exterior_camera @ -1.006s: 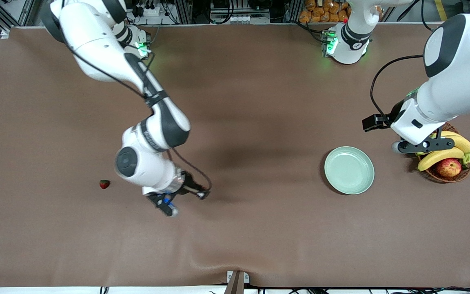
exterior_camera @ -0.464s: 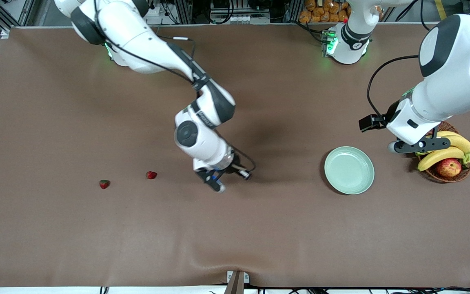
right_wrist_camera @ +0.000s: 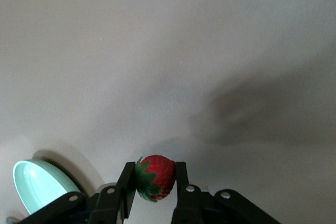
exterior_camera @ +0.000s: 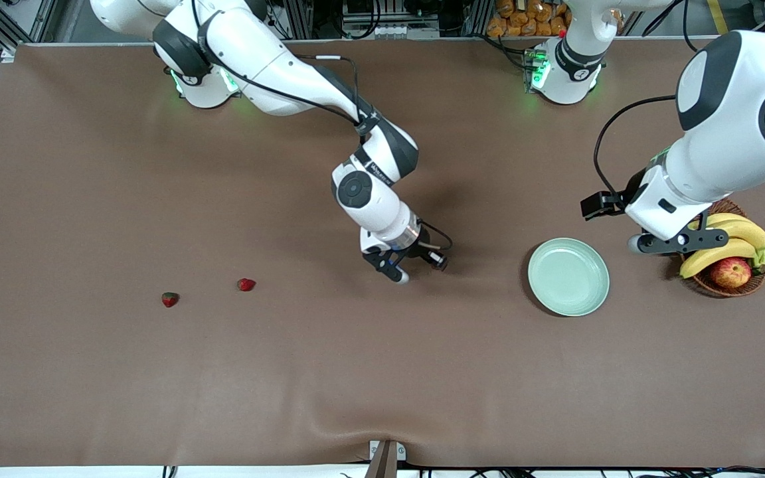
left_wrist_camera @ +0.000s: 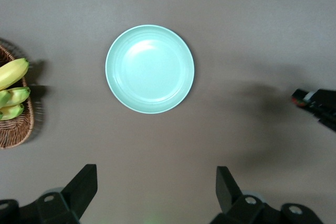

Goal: Collect all strawberries into plate
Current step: 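Carry the strawberry to the middle with the right gripper while the left gripper approaches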

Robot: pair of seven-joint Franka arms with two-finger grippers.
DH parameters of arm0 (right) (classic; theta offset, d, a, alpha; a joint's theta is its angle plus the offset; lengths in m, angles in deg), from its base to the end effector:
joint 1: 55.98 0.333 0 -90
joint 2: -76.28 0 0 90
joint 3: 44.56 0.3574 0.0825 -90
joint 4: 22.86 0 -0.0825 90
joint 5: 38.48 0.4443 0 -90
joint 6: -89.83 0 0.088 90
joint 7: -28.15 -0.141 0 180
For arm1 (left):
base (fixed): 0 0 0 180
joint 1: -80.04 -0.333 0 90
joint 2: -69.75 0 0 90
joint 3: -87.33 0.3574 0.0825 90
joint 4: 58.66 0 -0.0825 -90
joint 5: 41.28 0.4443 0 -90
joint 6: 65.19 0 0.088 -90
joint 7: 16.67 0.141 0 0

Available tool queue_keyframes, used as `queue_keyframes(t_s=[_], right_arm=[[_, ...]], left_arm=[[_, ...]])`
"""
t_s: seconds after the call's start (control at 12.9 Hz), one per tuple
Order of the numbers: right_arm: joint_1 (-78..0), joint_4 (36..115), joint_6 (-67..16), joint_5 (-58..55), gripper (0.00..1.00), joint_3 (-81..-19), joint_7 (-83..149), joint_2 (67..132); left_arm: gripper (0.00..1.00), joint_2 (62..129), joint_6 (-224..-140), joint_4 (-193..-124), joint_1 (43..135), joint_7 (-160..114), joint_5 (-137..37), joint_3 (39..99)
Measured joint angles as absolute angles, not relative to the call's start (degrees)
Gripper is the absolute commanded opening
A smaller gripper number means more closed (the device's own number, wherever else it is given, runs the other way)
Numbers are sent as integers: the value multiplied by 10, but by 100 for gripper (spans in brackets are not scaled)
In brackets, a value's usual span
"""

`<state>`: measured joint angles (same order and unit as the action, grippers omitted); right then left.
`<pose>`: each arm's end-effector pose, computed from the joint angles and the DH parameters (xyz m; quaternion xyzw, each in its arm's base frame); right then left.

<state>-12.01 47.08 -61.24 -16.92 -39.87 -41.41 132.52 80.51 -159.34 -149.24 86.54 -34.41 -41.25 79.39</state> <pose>0.6059 0.6510 0.1775 -0.9059 0.3345 0.0229 0.2588 0.6494 -0.1607 0.5125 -0.9976 -0.0291 0.0629 0.0049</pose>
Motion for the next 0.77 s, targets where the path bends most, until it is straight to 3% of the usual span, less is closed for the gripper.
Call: queue_keyframes(t_s=[0.15,0.23,0.54,0.77], right_arm=[[-106,471,-630,-169,80,-399,-417,1331],[-99,471,-638,-169,100,-399,-419,1335],[-84,469,-644,-170,100,-404,-422,1340],[-102,458,-576,-173,100,-422,-422,1330]], left_arm=[[100,814,-1610,-1493,881,-375,-413,793],[100,821,-1621,-1494,890,-393,-413,793],[100,862,-1672,-1496,916,-444,-413,793],[100,889,-1702,-1496,929,-474,-413,793]])
